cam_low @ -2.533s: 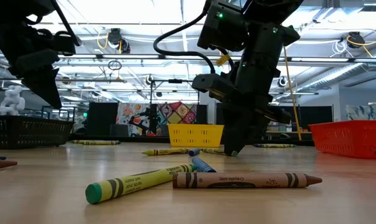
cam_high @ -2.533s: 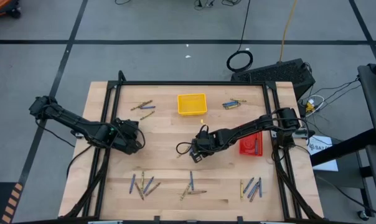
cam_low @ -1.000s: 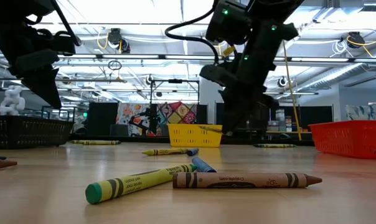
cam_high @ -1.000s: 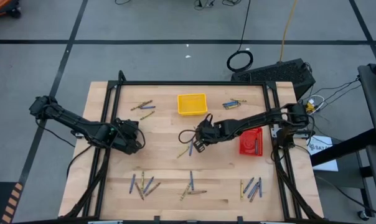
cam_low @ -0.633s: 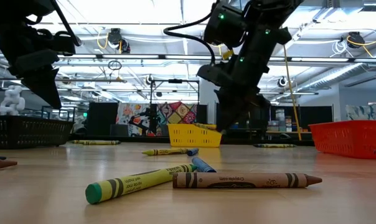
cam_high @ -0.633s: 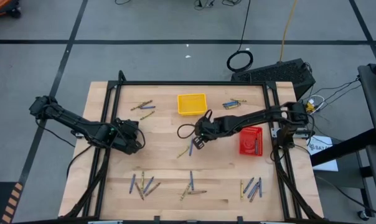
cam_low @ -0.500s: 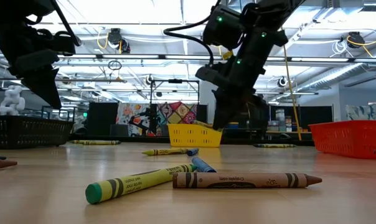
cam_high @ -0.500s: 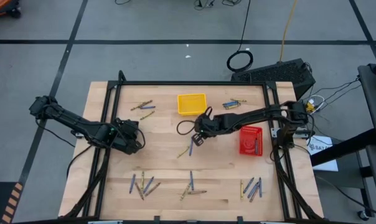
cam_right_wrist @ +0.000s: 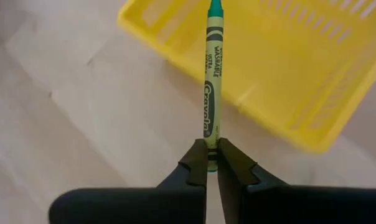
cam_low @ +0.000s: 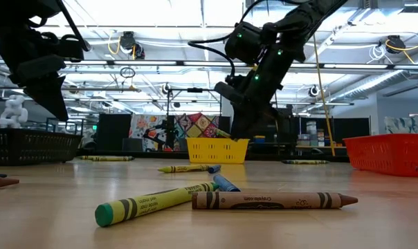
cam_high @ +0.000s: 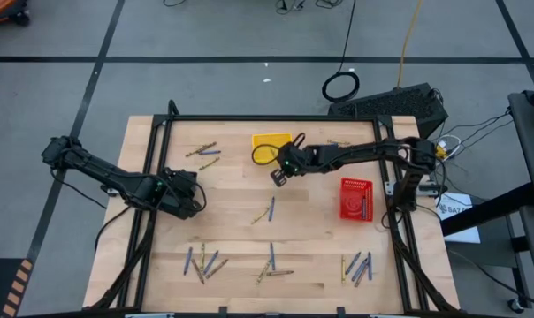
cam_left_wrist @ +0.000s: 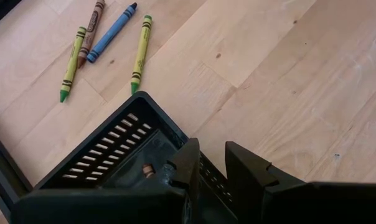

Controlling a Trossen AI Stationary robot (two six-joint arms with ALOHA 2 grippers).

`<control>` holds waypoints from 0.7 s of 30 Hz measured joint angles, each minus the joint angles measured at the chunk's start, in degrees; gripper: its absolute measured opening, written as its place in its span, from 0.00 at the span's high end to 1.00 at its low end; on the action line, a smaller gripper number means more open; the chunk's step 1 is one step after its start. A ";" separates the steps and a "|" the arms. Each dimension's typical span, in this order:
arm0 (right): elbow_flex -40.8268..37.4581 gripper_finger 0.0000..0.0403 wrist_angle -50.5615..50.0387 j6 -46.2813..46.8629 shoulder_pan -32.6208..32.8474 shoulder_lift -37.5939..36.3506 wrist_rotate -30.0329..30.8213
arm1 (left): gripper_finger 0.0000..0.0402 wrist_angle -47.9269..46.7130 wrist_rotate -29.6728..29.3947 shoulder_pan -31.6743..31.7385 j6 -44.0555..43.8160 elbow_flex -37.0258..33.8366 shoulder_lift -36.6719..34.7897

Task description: Sort crayons

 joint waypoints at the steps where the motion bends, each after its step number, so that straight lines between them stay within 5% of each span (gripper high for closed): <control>1: 0.33 1.00 -0.06 -0.35 -0.60 0.00 -0.01 | 0.81 0.00 0.00 -0.02 -0.01 0.00 0.01; 21: 6.71 1.00 -2.96 -8.47 -6.90 0.47 -3.21 | 0.81 -0.04 -0.02 0.01 0.04 0.00 -0.02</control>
